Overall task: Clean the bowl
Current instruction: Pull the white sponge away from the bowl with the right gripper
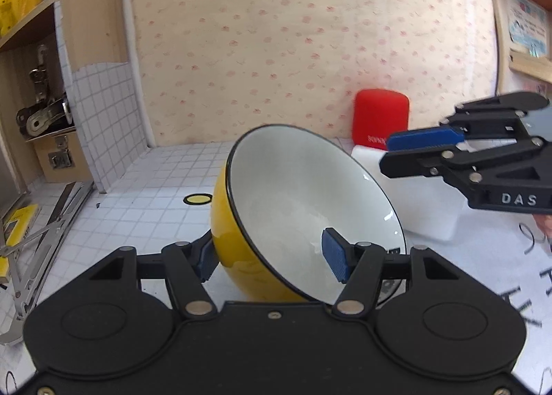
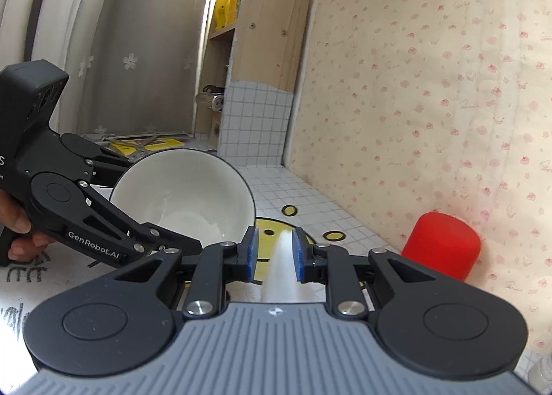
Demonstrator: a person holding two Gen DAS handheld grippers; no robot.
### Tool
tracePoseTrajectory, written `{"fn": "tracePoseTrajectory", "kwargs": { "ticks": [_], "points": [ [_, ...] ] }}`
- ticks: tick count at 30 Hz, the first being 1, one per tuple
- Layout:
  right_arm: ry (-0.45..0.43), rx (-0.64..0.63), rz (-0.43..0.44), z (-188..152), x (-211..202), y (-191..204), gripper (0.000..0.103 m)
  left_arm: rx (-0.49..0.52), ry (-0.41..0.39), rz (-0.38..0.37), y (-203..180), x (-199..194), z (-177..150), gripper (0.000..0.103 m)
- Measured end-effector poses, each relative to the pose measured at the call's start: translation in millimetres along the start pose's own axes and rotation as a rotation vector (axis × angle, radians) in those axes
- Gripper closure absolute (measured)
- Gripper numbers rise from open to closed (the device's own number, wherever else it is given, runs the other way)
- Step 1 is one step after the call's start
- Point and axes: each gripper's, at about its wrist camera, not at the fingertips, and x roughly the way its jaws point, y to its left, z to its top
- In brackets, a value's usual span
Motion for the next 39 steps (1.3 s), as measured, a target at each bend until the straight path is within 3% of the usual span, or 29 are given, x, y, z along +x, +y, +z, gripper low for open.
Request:
{"fn": "tracePoseTrajectory", "kwargs": {
  "ticks": [4, 5, 6, 8, 11, 18, 27, 32, 36, 39],
  "points": [
    [0.026, 0.06, -0.023, -4, 1, -11, 0.078, 0.01, 0.019, -0.025, -3, 0, -1, 0.04],
    [0.028, 0.078, -0.017, -5, 1, -14, 0.075, 0.014, 0.022, -0.027, -5, 1, -1, 0.04],
    [0.041, 0.091, -0.013, -7, 2, -16, 0.063, 0.017, 0.026, -0.028, -6, 1, -2, 0.04],
    [0.081, 0.07, -0.027, -9, 8, -13, 0.057, 0.019, 0.03, -0.027, -6, 1, -2, 0.04],
    [0.089, 0.04, -0.01, -9, 12, -5, 0.057, 0.018, 0.036, -0.027, -6, 1, -2, 0.04],
    [0.026, 0.048, -0.124, -5, 16, -4, 0.051, 0.029, 0.042, -0.027, -6, 1, -4, 0.04],
    [0.029, -0.026, -0.031, -2, 20, 8, 0.052, 0.024, 0.014, 0.019, -3, 1, 0, 0.038],
    [0.035, -0.042, 0.02, 0, 15, 13, 0.052, 0.013, -0.006, 0.021, 2, -2, -1, 0.028],
    [0.097, -0.045, 0.065, -1, 16, 16, 0.052, 0.033, 0.02, 0.006, 2, -1, -3, 0.029],
    [0.152, -0.029, 0.035, -4, 22, 14, 0.052, 0.034, 0.063, -0.02, 0, 4, -3, 0.035]
  ]
}}
